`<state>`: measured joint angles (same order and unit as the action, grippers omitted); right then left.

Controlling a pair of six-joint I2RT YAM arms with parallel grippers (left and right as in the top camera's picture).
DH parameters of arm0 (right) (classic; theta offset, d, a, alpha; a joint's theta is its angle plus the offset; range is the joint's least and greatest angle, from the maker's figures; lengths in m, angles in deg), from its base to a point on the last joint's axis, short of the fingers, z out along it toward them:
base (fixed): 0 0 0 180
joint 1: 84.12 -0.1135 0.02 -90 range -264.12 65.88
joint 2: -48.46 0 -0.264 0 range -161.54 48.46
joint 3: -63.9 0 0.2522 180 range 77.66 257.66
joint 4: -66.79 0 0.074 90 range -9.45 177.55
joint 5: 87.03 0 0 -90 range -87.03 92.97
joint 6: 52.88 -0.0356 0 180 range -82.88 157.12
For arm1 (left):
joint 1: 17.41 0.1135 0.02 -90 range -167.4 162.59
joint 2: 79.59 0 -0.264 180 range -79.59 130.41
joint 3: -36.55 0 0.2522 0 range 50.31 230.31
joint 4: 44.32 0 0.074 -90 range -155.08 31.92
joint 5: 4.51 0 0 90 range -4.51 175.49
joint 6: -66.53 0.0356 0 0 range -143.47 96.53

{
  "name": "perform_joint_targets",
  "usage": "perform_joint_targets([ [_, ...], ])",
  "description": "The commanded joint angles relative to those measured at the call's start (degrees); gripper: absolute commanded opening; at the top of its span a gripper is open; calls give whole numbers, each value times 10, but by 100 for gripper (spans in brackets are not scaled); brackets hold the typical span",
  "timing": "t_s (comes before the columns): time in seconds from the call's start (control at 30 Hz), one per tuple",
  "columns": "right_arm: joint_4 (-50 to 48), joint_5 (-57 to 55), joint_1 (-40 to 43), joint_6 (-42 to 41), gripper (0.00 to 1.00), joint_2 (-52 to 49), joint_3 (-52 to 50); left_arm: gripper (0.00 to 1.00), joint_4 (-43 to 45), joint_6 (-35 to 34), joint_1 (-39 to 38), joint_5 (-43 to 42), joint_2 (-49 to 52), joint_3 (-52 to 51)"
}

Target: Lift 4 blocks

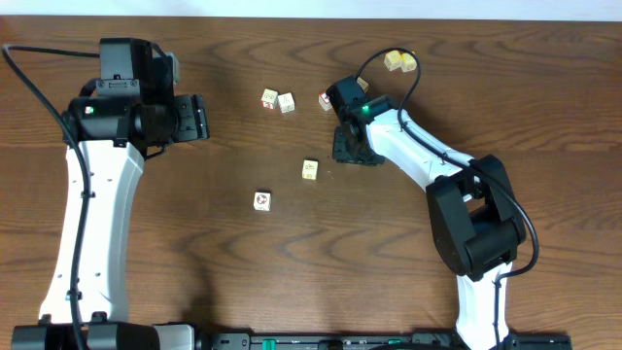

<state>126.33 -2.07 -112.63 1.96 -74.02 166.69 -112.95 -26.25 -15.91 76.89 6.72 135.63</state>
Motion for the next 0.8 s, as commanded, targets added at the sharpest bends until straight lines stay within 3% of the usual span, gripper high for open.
perform_joint_targets([
  [0.0, 1, -20, 9, 22, 33, -5, -4, 74, 0, 1, 2, 5, 0, 8],
  [0.23, 8, -10, 21, 84, 33, -5, -4, 74, 0, 1, 2, 5, 0, 8],
  [0.6, 66, 85, 66, 129, 33, -5, -3, 74, 0, 1, 2, 5, 0, 8],
  [0.77, 79, 68, 74, 129, 33, -5, -3, 74, 0, 1, 2, 5, 0, 8],
])
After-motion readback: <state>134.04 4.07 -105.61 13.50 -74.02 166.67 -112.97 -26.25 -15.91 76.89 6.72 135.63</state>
